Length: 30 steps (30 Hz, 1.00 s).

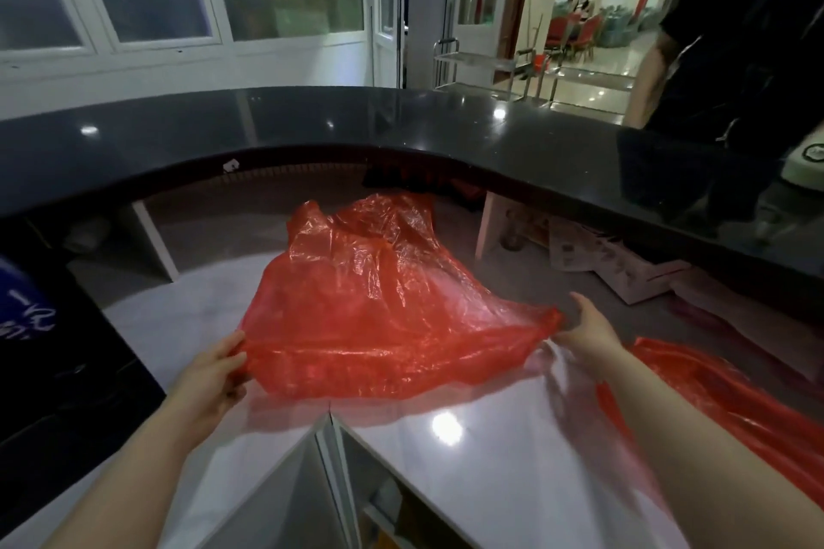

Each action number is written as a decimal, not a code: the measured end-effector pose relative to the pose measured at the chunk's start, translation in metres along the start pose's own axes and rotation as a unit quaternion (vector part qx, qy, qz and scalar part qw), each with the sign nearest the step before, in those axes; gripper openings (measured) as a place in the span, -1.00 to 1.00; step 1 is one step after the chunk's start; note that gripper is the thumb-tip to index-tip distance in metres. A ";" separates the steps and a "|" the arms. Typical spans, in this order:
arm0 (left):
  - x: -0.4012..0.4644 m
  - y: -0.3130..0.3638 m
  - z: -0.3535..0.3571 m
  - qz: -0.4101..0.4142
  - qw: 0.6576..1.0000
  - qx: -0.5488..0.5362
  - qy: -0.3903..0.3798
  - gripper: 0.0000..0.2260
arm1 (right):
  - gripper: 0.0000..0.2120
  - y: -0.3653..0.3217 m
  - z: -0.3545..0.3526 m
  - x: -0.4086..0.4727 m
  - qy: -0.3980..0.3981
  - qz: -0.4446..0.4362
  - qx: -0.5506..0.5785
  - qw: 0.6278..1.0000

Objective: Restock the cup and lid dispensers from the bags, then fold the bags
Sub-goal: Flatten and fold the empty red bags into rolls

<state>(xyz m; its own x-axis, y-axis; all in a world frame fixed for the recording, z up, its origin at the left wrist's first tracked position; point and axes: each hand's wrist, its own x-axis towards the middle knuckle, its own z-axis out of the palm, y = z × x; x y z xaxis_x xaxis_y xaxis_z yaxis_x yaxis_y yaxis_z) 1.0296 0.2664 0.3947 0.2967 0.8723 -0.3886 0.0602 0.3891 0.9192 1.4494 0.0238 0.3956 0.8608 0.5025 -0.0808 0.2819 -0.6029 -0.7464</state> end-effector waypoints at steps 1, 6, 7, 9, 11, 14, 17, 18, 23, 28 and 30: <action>0.000 -0.002 0.000 -0.003 1.000 0.021 0.002 -0.60 | -0.27 0.000 0.005 0.002 -0.013 -0.004 0.006 1.000; 0.004 -0.013 -0.005 -0.012 0.996 0.083 0.007 -0.52 | -0.85 0.007 0.028 0.000 -0.037 0.020 0.050 0.998; 0.006 -0.016 -0.006 -0.009 0.995 0.095 0.008 -0.50 | -0.86 0.011 0.030 0.000 -0.023 0.042 0.075 0.996; 0.010 -0.021 -0.008 0.004 0.992 0.122 0.014 -0.48 | -0.79 0.019 0.028 -0.001 0.020 0.089 0.131 0.987; 0.012 -0.023 -0.008 0.024 0.988 0.153 0.026 -0.45 | -0.75 0.028 0.018 -0.004 0.075 0.112 0.148 0.980; 0.010 -0.022 -0.007 0.078 0.974 0.206 0.048 -0.42 | -0.73 0.039 -0.010 -0.012 0.134 0.091 0.095 0.982; 0.009 -0.019 0.000 0.141 0.951 0.264 0.075 -0.46 | -0.71 0.049 -0.034 -0.022 0.143 0.004 -0.063 0.988; 0.009 -0.018 0.004 0.159 0.942 0.282 0.086 -0.48 | -0.71 0.050 -0.038 -0.026 0.137 -0.032 -0.113 0.984; 0.006 -0.027 0.010 0.205 0.905 0.359 0.098 -0.54 | -0.86 0.056 -0.047 -0.047 0.092 -0.101 -0.246 0.960; -0.004 -0.043 0.006 0.184 0.843 0.493 0.113 -0.49 | -0.74 0.063 -0.046 -0.053 0.028 -0.062 -0.285 0.956; -0.008 -0.047 0.006 0.190 0.774 0.588 0.140 -0.35 | -0.39 0.062 -0.044 -0.055 -0.016 -0.078 -0.286 0.955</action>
<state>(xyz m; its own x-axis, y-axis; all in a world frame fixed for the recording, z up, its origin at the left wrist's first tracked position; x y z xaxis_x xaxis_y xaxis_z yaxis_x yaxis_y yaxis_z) 1.0303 0.2393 0.3555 0.2980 0.9514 0.0773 0.8936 -0.3065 0.3279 1.4386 -0.0684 0.3825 0.7784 0.6273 -0.0257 0.5990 -0.7543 -0.2686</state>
